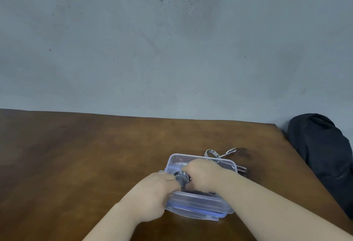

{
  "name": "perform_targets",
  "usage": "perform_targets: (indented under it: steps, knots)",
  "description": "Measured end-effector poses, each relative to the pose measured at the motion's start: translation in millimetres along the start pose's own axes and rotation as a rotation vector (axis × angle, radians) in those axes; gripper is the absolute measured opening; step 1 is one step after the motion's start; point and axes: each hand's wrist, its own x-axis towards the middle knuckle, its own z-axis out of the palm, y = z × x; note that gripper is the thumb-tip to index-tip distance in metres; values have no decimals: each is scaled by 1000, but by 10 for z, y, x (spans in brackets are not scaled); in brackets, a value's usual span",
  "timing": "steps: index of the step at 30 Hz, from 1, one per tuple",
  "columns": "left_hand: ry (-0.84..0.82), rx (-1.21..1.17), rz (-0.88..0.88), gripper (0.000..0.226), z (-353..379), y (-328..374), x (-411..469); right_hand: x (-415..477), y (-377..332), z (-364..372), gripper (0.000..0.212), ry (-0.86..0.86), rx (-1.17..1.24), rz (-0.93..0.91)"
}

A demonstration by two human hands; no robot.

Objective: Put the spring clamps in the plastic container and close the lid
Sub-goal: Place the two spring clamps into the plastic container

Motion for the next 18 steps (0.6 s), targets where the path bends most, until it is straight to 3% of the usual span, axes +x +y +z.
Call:
perform_targets:
  steps: [5, 8, 12, 15, 18]
  knots:
    - [161, -97, -35, 24, 29, -145, -111, 15, 41, -60, 25, 80, 44, -28]
    - [225, -210, -124, 33, 104, -197, -173, -68, 219, -302, 25, 309, 223, 10]
    - [203, -452, -315, 66, 181, -194, -183, -245, 704, -586, 22, 544, 412, 209]
    - [194, -589, -358, 82, 239, -167, -160, -211, 1109, -476, 29, 331, 270, 312]
    - [205, -641, -345, 90, 310, -150, -141, -161, 1329, -346, 49, 108, 132, 314]
